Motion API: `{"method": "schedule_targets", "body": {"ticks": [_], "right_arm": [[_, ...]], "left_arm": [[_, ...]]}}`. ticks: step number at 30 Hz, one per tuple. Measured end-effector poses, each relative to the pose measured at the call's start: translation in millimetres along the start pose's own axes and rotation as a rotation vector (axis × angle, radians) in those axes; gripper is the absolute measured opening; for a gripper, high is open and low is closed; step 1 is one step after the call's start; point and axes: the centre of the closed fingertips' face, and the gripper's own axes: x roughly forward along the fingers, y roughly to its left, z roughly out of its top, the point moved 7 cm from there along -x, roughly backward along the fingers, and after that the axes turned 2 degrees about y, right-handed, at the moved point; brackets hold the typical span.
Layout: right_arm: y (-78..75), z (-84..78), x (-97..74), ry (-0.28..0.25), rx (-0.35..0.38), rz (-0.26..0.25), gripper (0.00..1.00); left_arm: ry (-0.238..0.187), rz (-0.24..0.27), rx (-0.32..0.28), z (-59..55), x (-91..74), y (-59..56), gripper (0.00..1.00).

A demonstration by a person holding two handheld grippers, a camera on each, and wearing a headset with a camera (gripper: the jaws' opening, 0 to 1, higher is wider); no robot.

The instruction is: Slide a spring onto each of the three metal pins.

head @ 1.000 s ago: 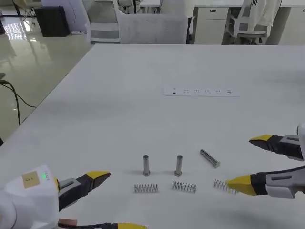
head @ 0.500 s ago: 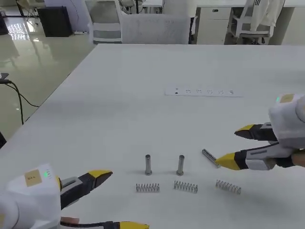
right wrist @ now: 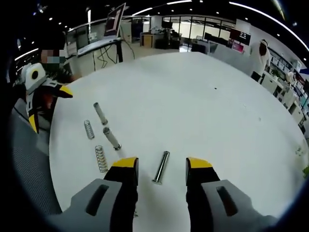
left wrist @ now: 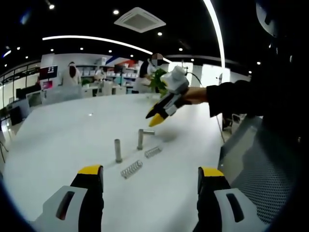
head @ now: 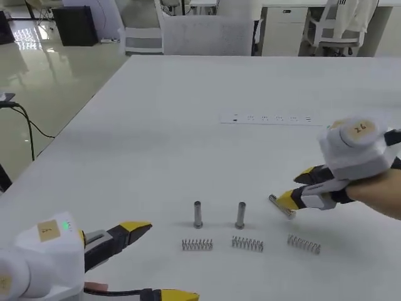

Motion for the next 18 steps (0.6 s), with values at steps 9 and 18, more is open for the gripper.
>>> {"method": "schedule_targets", "body": {"ticks": [9, 18], "right_arm": [[-1.9, -2.9, 21.4, 0.063, 0.029, -0.011, 0.26], [-4.5, -1.3, 35.4, 0.101, 0.054, -0.019, 0.18]], "left_arm": [[0.004, -0.003, -0.004, -1.5, 0.8, 0.8, 0.76], [0.009, -0.009, -0.006, -2.5, 1.8, 1.2, 0.75]]}}
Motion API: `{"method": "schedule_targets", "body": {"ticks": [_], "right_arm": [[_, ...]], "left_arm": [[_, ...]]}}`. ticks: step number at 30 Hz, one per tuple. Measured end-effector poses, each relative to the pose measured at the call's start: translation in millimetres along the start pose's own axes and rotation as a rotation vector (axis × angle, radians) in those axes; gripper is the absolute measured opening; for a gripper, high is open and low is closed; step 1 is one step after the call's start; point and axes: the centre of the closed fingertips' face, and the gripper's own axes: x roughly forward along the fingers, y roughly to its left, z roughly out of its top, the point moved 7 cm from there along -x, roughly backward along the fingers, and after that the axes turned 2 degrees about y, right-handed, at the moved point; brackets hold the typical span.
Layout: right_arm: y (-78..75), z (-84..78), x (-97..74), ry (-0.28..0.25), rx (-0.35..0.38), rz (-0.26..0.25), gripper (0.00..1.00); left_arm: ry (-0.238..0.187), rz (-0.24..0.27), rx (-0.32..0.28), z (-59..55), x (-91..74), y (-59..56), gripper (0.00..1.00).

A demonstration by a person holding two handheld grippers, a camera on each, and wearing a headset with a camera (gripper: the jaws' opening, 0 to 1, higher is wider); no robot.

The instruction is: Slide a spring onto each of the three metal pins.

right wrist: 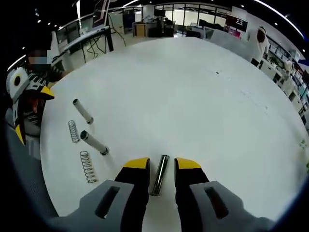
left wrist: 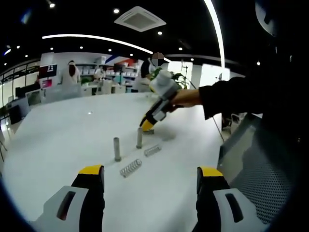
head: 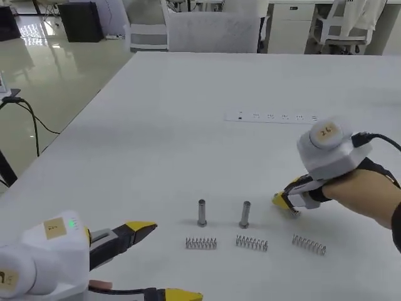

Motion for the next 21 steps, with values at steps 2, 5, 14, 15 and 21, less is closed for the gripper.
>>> {"method": "schedule_targets", "body": {"ticks": [2, 5, 14, 15, 21], "right_arm": [[-0.5, 0.3, 1.6, 0.011, 0.006, -0.006, 0.17], [0.1, 0.3, 2.6, 0.019, 0.016, -0.005, 0.14], [1.7, -1.2, 6.7, 0.063, 0.032, -0.018, 0.09], [1.8, -1.1, 6.4, 0.063, 0.033, -0.019, 0.09], [1.8, 0.3, 5.3, 0.079, 0.018, -0.033, 0.07]], "left_arm": [[0.0, -0.001, -0.001, -0.1, -0.1, 0.2, 0.74], [0.001, -0.002, -0.002, -0.4, -0.1, 0.2, 0.74], [0.001, -0.004, -0.004, -0.6, 0.2, -0.3, 0.73], [0.002, -0.004, -0.004, -0.7, 0.1, -0.1, 0.73], [0.002, -0.005, -0.004, -0.6, -0.5, 0.2, 0.72]]}}
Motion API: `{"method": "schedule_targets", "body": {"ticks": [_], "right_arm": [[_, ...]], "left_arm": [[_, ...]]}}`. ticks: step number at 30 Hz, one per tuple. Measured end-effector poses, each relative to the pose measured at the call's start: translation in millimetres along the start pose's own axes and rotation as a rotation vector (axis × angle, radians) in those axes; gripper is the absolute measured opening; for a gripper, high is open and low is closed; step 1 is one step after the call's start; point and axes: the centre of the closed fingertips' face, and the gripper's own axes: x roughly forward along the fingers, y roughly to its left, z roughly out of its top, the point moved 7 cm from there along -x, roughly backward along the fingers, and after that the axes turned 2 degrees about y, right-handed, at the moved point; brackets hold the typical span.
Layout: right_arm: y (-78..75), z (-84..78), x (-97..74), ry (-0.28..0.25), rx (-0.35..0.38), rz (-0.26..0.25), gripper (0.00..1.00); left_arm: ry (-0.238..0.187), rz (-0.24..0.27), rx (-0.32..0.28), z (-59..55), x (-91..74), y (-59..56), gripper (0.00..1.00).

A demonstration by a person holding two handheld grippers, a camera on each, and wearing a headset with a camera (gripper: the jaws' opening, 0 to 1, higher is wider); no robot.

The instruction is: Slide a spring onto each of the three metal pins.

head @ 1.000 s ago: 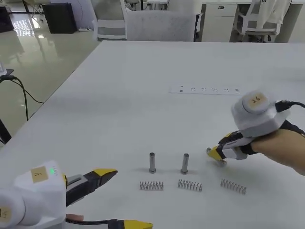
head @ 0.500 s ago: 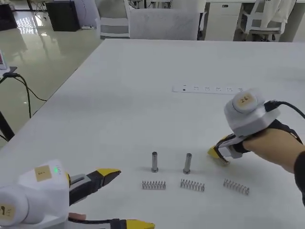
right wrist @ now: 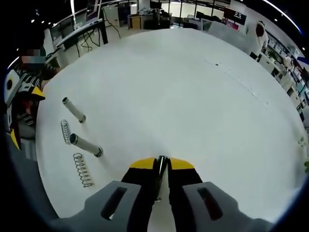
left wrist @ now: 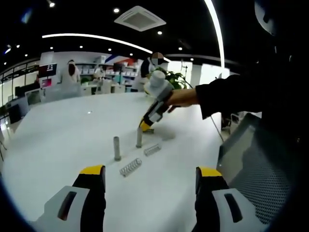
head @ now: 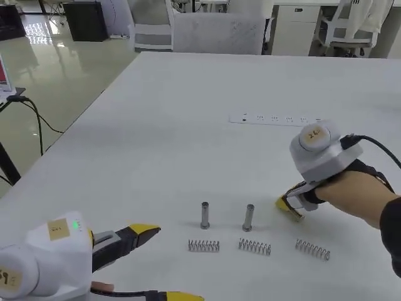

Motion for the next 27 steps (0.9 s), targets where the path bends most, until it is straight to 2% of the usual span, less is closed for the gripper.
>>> {"method": "schedule_targets", "body": {"ticks": [6, 10, 19, 27], "right_arm": [[-2.6, 0.3, 1.8, 0.009, 0.018, -0.015, 0.05], [-2.9, -2.2, -0.8, 0.008, 0.041, -0.005, 0.05], [7.2, -3.1, -26.7, -0.047, 0.042, 0.003, 0.05], [12.1, -9.5, -41.7, -0.08, 0.041, 0.001, 0.05]], "left_arm": [[-0.001, -0.003, 0.004, 1.1, -0.4, -0.7, 0.72], [-0.005, -0.001, 0.006, 2.1, -1.7, -0.3, 0.71], [-0.013, -0.002, 0.01, 3.0, -1.4, -0.9, 0.71], [-0.013, -0.007, 0.019, 5.5, -1.5, -2.2, 0.71]]}}
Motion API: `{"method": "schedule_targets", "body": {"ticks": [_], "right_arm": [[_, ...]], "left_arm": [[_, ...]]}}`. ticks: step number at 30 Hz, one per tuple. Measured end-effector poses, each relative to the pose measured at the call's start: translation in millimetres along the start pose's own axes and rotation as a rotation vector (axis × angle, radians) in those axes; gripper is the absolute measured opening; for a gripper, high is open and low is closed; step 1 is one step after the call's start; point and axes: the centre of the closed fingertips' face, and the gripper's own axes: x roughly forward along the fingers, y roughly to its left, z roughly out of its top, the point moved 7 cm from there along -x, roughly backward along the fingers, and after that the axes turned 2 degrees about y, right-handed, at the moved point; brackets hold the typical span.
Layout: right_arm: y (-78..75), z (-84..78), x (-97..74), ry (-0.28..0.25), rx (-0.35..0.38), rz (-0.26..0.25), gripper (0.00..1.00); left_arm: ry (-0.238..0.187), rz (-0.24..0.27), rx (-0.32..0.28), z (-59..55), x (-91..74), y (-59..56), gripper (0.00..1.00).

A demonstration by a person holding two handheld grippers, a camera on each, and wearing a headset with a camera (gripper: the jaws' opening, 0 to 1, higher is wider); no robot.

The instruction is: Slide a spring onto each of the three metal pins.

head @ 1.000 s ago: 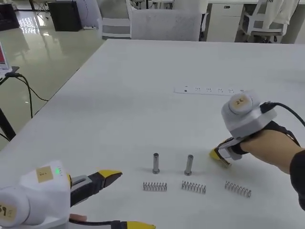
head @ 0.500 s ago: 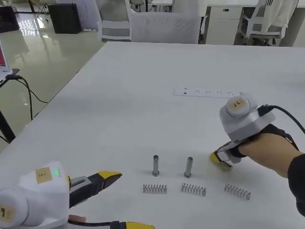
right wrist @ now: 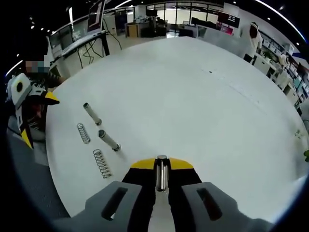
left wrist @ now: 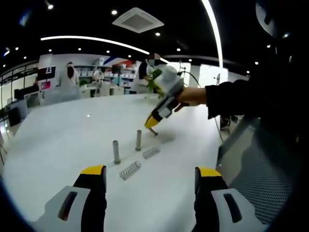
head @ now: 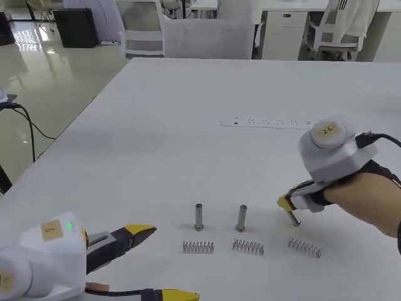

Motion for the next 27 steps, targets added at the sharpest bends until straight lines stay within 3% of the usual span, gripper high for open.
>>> {"method": "schedule_targets", "body": {"ticks": [11, 27], "right_arm": [[6.6, -7.8, -15.2, -0.028, 0.01, 0.002, 0.05], [12.3, -20.0, -24.4, -0.035, 0.023, 0.007, 0.05]], "left_arm": [[-0.003, -0.004, 0.008, 1.8, 0.0, -1.1, 0.71], [-0.001, -0.005, 0.015, 2.5, -1.8, -2.9, 0.7]]}}
